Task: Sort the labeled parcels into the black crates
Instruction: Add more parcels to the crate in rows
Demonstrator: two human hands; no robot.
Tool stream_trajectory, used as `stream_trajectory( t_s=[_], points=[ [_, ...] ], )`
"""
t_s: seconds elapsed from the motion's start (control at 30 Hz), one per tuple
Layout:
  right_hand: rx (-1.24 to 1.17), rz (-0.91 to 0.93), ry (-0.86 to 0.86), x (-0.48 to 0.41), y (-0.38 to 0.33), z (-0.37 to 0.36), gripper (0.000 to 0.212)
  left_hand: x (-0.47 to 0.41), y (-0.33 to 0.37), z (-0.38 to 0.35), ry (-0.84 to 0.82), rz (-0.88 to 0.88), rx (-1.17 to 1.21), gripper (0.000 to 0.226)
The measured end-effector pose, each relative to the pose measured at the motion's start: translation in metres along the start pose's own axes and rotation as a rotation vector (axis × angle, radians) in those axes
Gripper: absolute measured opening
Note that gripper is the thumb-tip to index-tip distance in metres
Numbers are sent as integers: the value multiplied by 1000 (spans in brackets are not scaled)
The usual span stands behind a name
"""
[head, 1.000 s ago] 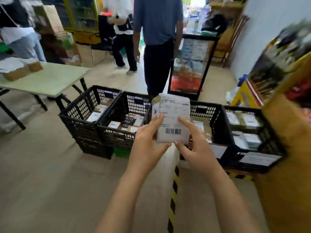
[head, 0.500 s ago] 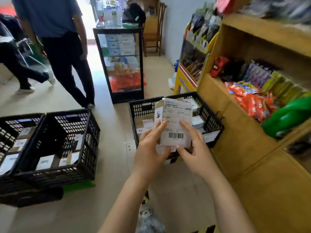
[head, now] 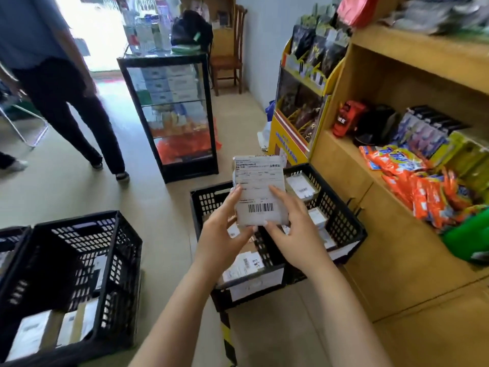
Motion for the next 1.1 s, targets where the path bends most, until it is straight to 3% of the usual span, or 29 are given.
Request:
stream_trajectory(
  t_s=[0.27, 0.6, 1.1],
  points=[
    [-19, -85, -68, -88, 61, -24, 60, -76, -65, -18, -30, 170, 26, 84],
    [15, -237, -298, -192, 192, -67, 58, -149, -188, -78, -20, 493, 126, 83],
    [-30, -477, -361, -226, 389, -187, 64, -156, -408, -157, -53, 766, 74, 87]
  ],
)
Point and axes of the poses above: each hand's wrist, its own x-axis away from the middle knuckle, its own z-axis out of the back of the hand, y = z × x, the point moved 4 cm from there along -x, towards the middle knuckle
